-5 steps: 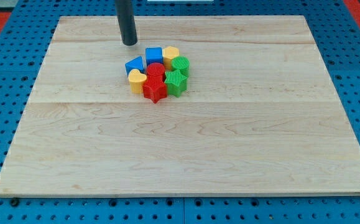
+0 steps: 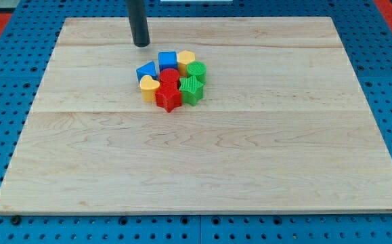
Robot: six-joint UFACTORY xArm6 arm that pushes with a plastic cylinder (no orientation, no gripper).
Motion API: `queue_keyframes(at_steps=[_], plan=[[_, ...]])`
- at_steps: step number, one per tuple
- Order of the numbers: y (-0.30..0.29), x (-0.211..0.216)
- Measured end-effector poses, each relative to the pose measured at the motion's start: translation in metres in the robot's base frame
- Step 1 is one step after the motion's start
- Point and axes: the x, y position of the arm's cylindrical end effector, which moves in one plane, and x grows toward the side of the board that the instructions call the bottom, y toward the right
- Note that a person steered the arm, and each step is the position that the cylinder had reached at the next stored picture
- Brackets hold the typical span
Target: Move the blue cube along with the green circle towards the right center
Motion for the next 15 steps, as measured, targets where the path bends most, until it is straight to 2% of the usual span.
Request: queue_keyframes(at_steps=[8, 12, 14, 15], plan=[[0.024, -0.001], [0.035, 0.076], [0.1, 0.096], [0.118, 0.092]])
